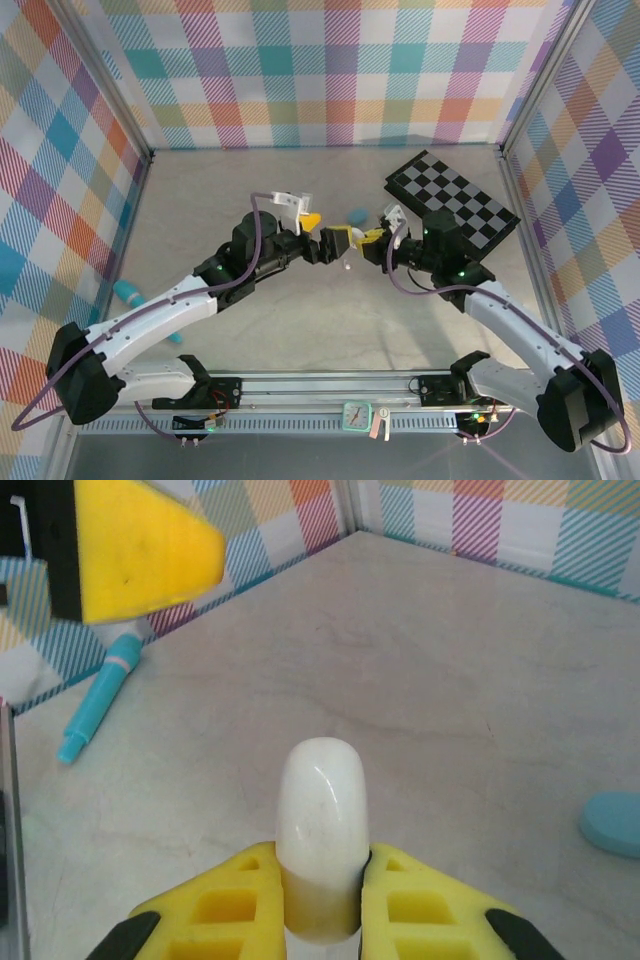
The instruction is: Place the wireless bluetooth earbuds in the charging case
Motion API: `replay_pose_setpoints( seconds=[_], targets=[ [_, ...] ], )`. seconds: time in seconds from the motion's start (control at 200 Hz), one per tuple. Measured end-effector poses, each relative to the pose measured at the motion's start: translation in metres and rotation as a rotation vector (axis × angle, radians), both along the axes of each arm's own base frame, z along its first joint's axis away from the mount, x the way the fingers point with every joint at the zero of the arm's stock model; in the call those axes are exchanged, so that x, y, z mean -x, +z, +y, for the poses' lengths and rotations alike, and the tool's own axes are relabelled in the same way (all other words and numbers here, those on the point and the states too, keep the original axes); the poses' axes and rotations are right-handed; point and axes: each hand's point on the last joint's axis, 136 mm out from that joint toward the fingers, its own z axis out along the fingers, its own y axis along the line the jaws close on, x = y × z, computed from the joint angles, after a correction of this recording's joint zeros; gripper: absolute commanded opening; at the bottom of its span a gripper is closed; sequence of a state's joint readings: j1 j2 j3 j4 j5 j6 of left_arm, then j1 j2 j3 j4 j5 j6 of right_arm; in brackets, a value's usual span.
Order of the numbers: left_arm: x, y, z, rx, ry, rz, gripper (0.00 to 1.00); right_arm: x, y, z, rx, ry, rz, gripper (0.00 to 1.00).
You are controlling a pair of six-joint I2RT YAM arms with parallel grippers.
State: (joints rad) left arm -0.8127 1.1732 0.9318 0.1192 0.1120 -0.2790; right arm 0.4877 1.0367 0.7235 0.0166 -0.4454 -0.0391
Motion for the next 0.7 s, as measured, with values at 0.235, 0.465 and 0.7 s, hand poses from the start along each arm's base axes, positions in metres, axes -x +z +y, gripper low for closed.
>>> replay_pose_setpoints(
  seconds=[0.235, 0.465, 0.7],
  targets=[
    [0.038, -0.037, -0.009, -0.287, -0.316, -0.222, 0.94, 0.035, 0.034, 0.002, 0.041, 0.154, -0.003, 0.18],
    [0.072, -0.06, -0.013, -0.284, -0.547, -0.277, 0.81, 0.06, 0.056, 0.007, 0.07, 0.318, 0.027, 0.17],
    [0.088, -0.04, -0.023, -0.149, -0.672, -0.3, 0.56, 0.075, 0.056, 0.014, 0.092, 0.428, 0.079, 0.15]
  ],
)
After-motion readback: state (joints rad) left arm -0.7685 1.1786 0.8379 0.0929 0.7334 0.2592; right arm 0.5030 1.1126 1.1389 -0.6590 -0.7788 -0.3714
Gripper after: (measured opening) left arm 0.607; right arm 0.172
